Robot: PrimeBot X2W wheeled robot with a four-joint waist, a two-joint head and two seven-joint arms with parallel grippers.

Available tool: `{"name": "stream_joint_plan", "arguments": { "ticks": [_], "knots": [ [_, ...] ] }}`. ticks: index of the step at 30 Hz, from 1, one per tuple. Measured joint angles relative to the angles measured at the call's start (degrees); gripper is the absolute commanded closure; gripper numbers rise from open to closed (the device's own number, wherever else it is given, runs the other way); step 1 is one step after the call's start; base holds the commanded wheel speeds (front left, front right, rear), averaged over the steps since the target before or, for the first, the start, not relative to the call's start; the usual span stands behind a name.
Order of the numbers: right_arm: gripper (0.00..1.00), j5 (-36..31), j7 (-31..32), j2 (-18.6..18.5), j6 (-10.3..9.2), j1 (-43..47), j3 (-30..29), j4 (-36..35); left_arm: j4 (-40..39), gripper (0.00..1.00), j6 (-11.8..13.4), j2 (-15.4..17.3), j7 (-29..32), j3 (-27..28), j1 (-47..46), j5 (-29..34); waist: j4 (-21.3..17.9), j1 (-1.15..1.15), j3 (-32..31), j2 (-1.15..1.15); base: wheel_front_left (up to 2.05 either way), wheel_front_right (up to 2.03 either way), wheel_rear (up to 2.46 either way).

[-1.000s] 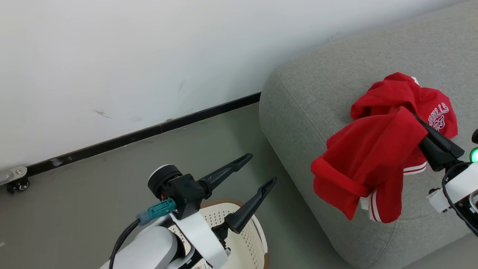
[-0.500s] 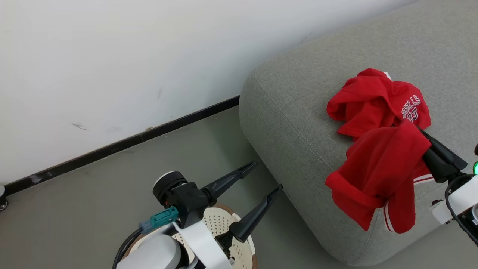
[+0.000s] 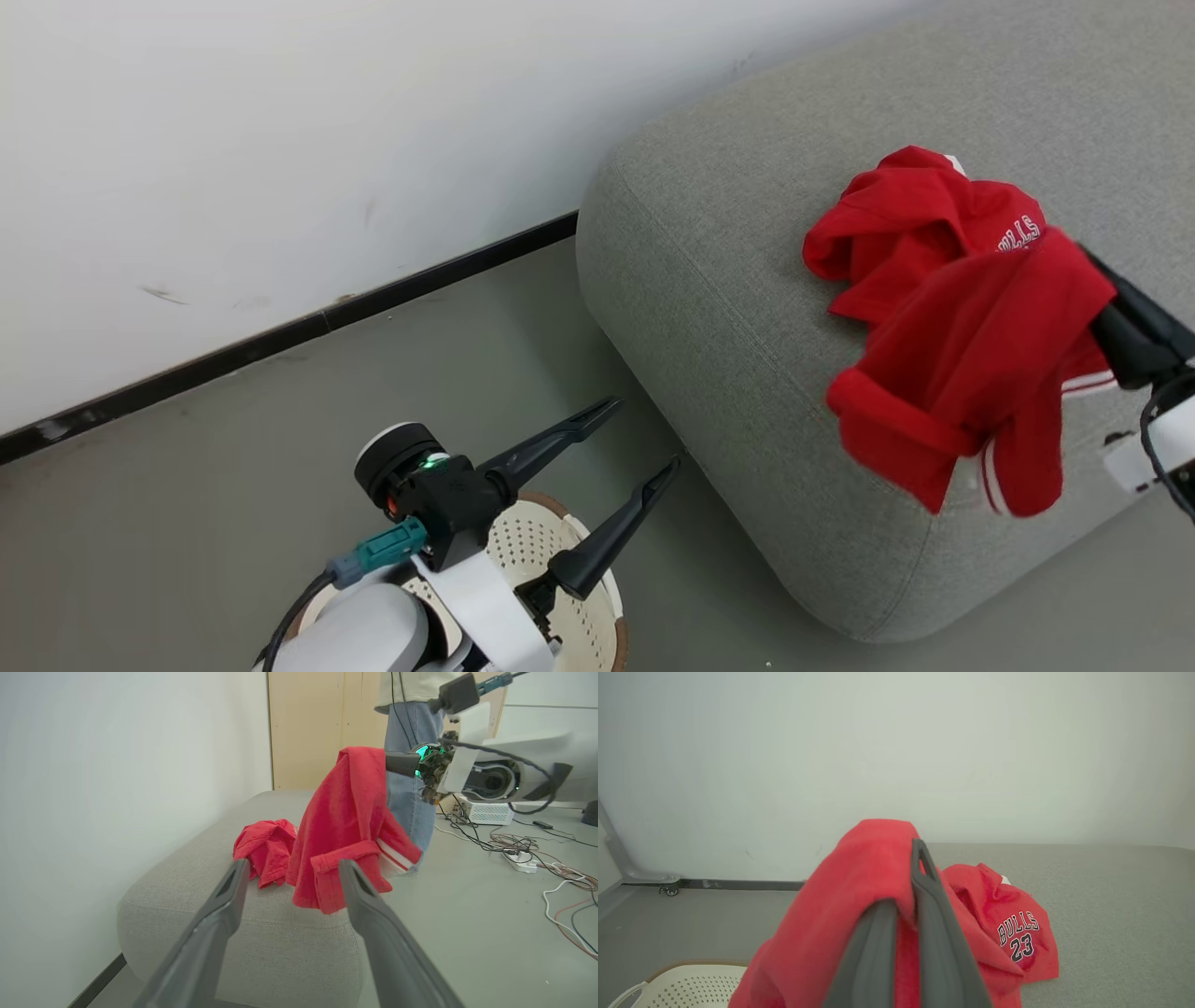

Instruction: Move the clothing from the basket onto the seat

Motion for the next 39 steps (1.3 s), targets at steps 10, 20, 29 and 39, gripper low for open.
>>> {"name": "stream_joint_plan", "arguments": {
  "ticks": [10,20,29,39],
  "knots": [
    [1.00,-2.6,3.4,-0.8,0.00,-12.0,-2.4,3.7,0.0,0.00,2.4,1.6,0.0,1.5,0.0,1.2,1.3,0.00,3.2,0.00,0.00,0.00,0.00],
    [1.00,-3.8,6.4,-2.2,0.00,-19.1,-5.3,8.6,-1.3,0.00,3.5,2.4,1.1,1.5,-0.3,3.0,3.1,0.00,6.8,0.00,0.00,0.00,0.00],
    [1.00,-4.4,6.7,-5.3,0.01,-25.6,-10.2,13.5,-3.6,0.00,4.0,3.2,2.3,1.7,-2.6,3.6,5.2,0.00,10.9,0.00,0.00,0.00,0.00],
    [1.00,-6.7,5.2,-9.3,0.01,-30.1,-13.0,18.3,-5.7,0.00,4.0,3.5,3.4,1.9,-5.9,5.0,7.3,0.00,15.1,0.00,0.00,0.00,0.00]
  ]
}}
